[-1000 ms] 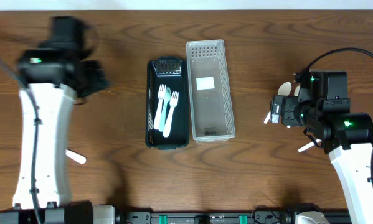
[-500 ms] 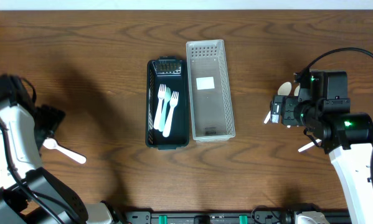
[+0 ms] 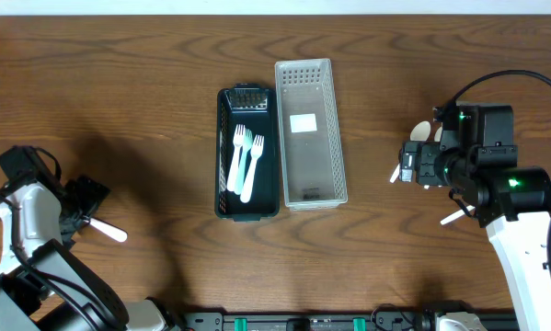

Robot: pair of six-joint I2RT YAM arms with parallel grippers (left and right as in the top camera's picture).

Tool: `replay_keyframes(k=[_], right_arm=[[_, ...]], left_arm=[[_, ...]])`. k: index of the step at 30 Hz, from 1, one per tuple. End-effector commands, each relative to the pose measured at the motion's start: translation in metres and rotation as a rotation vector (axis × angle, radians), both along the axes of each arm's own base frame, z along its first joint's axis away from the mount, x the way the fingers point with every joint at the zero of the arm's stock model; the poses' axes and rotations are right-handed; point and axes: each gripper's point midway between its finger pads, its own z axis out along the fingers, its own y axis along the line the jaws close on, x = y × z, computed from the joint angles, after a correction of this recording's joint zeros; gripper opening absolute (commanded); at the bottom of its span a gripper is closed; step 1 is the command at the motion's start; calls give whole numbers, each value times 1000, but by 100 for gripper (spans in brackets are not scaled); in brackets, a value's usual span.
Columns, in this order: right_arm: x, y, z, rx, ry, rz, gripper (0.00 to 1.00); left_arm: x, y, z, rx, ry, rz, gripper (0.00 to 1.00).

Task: Pack container
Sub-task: 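Move left gripper to the white spoon and grasp it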

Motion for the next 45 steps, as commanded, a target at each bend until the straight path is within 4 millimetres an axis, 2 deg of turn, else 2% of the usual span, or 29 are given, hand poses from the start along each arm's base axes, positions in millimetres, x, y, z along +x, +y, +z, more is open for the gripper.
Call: replay_keyframes(k=[1,6,15,21,25,28,31,37,41,45], right_arm=[[3,-1,7,-2,-19,5,99],[3,-1,7,-1,-19,5,99],[3,-1,7,-1,-17,4,99],[2,-1,7,1,-15,2,99],[2,-1,7,1,-15,2,99],[2,-1,7,1,-15,2,99],[2,-1,7,0,-15,2,99],[2,-1,7,1,-15,2,99],[2,-1,7,0,-15,2,99],[2,-1,7,0,-15,2,99]], left_arm=[[-1,1,-5,0,-2,-13,92],[0,5,-15,1,14,5,89],[-3,2,-50,-55,85,4,89],[-4,2,-54,-62,95,4,87],[-4,2,-54,-62,95,4,74],[-4,2,-54,-62,95,3,52],[-4,2,-54,-62,95,3,47],[-4,2,-54,-63,95,3,15],[-4,2,-54,-62,95,3,7],[-4,2,-54,-63,94,3,6]])
